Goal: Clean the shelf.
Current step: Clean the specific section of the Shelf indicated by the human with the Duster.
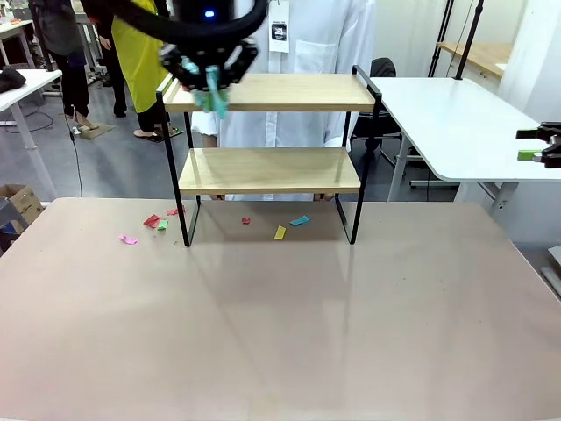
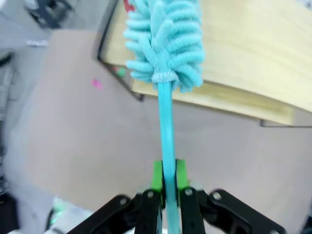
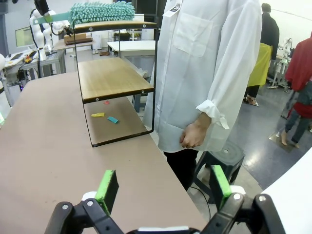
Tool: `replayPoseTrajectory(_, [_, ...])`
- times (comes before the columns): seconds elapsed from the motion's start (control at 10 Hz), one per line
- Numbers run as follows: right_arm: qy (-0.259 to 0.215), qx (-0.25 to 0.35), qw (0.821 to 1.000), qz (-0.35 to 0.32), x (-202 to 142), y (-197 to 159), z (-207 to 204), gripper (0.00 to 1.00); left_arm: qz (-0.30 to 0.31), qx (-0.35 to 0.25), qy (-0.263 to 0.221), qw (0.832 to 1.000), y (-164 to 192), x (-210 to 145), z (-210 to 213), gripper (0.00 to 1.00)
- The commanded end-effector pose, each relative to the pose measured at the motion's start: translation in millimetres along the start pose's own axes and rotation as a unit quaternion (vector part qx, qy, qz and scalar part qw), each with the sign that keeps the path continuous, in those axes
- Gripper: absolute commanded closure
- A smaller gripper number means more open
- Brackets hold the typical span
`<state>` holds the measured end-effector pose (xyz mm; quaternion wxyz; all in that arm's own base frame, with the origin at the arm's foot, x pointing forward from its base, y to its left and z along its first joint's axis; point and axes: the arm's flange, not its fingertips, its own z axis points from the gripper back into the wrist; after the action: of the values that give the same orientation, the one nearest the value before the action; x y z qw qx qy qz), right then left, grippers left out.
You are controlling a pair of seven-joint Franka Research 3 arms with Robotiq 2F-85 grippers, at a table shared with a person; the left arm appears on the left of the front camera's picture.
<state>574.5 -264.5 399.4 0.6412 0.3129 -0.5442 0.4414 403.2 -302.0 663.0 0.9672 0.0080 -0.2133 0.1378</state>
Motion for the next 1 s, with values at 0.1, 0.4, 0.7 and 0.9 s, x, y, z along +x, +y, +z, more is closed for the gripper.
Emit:
replayPoseTrajectory(0.1, [0.001,-0.002,1.000,0.002,3.0,-0.4,-0.3,0.00,0.004,0.047,-0.029,0.998,73.8,0.5,0.8,0.87])
replayPoseTrajectory(0.4, [0.001,-0.002,1.000,0.002,3.0,-0.4,-0.3,0.00,-0.002,0.031,-0.023,0.999,57.8,-1.8,4.9,0.87])
replayPoseTrajectory(0.7, [0.001,-0.002,1.000,0.002,3.0,-0.4,-0.3,0.00,-0.011,0.027,-0.027,0.999,50.3,-5.7,4.4,0.87])
replayPoseTrajectory(0.9, [0.001,-0.002,1.000,0.002,3.0,-0.4,-0.3,0.00,-0.037,-0.036,-0.058,0.997,55.6,-10.1,29.9,0.87])
